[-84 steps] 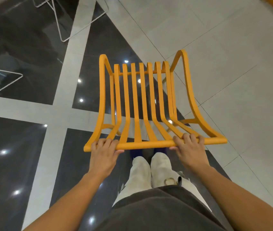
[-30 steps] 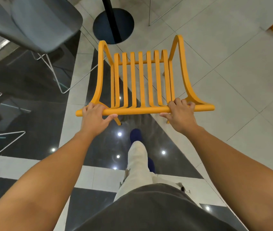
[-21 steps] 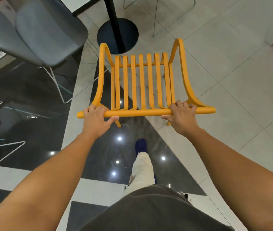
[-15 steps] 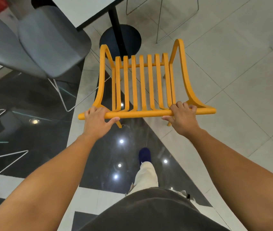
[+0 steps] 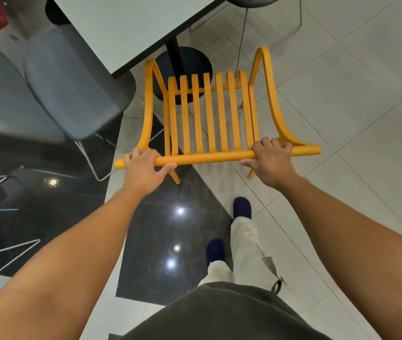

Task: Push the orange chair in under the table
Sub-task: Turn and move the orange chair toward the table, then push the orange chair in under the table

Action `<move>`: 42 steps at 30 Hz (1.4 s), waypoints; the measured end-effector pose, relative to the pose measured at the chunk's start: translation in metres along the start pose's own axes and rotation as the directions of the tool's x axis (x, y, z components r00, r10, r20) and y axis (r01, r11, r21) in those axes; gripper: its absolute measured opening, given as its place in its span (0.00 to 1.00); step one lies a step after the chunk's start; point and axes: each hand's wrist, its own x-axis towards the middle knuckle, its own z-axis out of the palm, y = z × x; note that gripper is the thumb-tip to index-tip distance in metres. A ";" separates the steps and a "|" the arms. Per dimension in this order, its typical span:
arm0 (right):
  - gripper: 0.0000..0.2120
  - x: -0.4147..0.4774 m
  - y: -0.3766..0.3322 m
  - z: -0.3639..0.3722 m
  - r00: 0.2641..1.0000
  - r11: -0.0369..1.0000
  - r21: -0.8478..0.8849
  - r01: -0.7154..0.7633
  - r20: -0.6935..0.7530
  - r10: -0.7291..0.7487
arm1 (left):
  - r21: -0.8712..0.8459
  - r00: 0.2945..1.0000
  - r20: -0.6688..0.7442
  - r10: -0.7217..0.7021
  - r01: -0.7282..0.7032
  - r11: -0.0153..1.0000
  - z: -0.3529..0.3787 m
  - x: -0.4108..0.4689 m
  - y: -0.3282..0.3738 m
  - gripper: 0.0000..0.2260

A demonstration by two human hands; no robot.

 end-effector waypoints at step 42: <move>0.28 0.311 0.101 -0.099 0.935 0.932 -0.113 0.346 0.125 -0.332 | -0.001 0.961 -0.073 -0.268 0.269 0.963 -0.009 0.202 0.096 0.24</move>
